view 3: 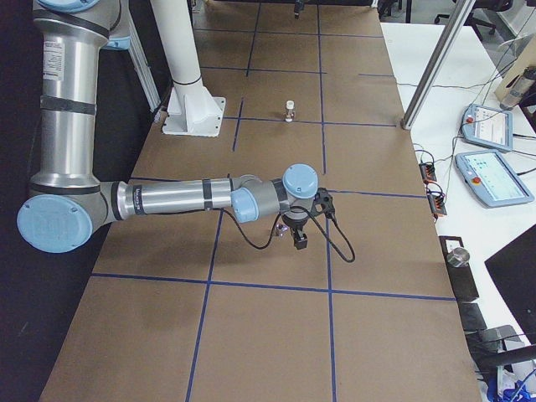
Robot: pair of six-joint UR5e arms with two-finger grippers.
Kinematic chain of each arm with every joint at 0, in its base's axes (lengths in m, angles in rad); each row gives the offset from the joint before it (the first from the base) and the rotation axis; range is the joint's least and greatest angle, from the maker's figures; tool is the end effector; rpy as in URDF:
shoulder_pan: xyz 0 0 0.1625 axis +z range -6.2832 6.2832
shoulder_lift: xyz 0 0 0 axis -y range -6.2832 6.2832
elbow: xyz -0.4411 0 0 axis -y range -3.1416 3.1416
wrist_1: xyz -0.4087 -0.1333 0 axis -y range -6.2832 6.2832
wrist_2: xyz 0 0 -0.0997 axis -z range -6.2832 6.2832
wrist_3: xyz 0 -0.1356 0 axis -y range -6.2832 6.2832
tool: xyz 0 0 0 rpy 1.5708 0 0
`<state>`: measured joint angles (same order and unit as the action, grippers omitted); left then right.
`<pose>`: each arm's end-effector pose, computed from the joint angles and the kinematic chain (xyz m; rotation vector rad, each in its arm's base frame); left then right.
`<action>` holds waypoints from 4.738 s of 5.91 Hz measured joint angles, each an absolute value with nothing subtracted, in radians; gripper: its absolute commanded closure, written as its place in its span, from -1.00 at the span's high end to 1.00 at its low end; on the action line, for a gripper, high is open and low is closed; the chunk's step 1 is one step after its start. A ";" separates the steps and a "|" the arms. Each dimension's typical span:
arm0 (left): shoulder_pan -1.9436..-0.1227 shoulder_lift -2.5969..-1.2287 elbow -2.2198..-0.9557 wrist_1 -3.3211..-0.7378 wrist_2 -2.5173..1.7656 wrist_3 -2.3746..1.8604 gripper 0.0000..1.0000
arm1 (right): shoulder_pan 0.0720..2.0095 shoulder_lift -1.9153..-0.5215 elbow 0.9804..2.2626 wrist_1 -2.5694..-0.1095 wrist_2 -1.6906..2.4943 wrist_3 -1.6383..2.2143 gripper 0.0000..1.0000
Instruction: Assemble PPR valve and pipe with both arms
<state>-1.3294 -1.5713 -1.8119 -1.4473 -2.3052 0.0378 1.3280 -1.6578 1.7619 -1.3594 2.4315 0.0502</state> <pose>0.0802 -0.5033 0.5940 0.0378 0.7443 0.3096 -0.0883 -0.4833 0.6126 0.1686 -0.8907 -0.3150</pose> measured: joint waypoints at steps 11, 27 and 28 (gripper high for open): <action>-1.622 -1.451 -1.701 -1.449 -2.370 0.203 1.00 | 0.975 -1.739 1.706 -0.942 2.183 0.494 -0.93; -1.548 -1.443 -1.716 -1.614 -2.364 -0.037 1.00 | 0.533 -0.746 1.747 -1.689 1.900 0.965 -1.00; -1.548 -1.443 -1.716 -1.614 -2.365 -0.037 1.00 | 0.532 -0.704 1.681 -1.693 1.897 0.938 -1.00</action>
<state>-1.5478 -1.4435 -1.7156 -1.6137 -2.3648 -0.0369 0.5316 -0.7041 1.6812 -1.6931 1.8972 0.9377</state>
